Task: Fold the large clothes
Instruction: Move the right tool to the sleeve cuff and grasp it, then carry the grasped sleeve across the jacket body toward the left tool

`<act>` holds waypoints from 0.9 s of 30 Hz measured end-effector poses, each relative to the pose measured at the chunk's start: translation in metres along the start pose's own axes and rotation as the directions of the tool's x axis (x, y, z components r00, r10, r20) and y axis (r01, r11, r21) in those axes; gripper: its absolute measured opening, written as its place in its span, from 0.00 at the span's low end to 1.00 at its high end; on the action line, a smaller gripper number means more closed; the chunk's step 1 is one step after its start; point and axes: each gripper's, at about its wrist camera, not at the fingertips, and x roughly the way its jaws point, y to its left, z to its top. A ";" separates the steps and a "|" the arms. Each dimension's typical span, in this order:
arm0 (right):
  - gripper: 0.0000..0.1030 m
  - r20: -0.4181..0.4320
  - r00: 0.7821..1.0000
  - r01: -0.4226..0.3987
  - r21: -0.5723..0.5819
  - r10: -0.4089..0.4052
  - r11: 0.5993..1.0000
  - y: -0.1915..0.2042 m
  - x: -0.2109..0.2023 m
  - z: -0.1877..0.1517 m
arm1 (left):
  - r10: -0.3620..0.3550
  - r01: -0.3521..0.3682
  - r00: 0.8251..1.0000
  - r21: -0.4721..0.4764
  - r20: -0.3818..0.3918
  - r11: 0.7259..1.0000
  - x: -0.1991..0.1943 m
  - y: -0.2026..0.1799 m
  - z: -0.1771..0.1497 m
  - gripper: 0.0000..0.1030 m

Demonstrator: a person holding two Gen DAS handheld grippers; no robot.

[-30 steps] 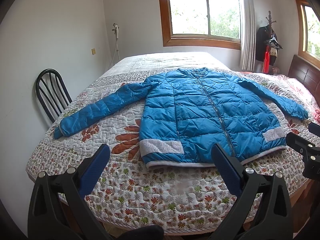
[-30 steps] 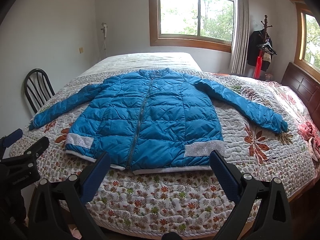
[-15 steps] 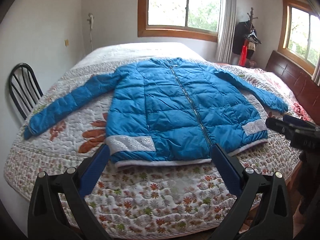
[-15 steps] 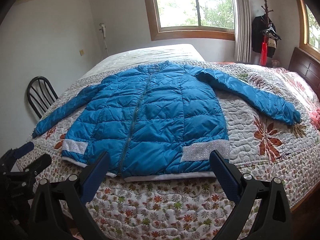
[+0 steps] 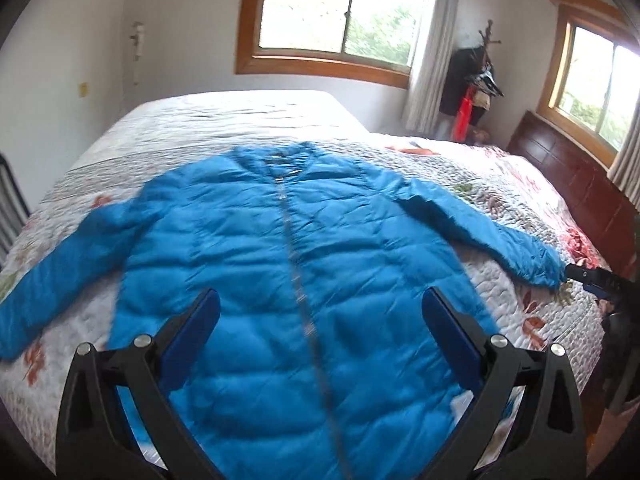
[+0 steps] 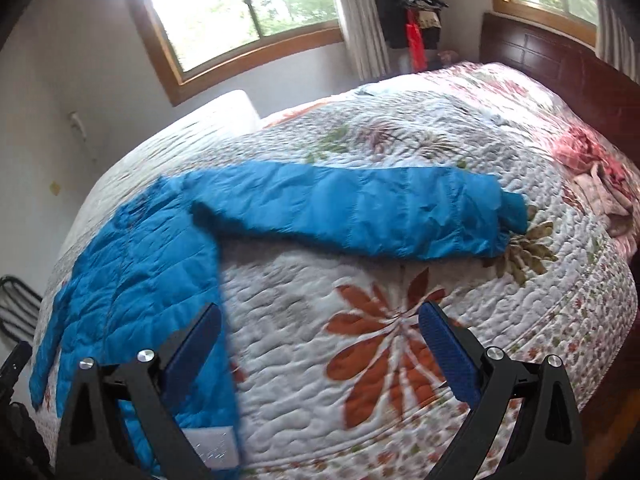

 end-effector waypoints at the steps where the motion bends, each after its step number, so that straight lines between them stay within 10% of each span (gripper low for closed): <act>1: 0.96 -0.025 0.999 0.034 0.038 -0.033 0.999 -0.019 0.012 0.013 | -0.029 0.029 1.000 -0.003 -0.011 1.000 0.015 -0.011 0.013 0.97; 13: 0.93 -0.259 0.962 0.156 0.253 -0.088 0.955 -0.140 0.118 0.062 | -0.079 0.095 0.968 0.056 -0.240 0.994 0.208 -0.110 0.076 0.96; 21: 0.83 -0.311 0.944 0.196 0.252 -0.113 0.948 -0.144 0.152 0.058 | -0.099 0.098 0.931 -0.020 -0.351 0.995 0.275 -0.093 0.065 0.96; 27: 0.43 -0.267 0.953 0.205 0.213 -0.145 0.955 -0.132 0.155 0.065 | -0.120 0.114 0.933 -0.037 -0.339 0.993 0.286 -0.079 0.062 0.96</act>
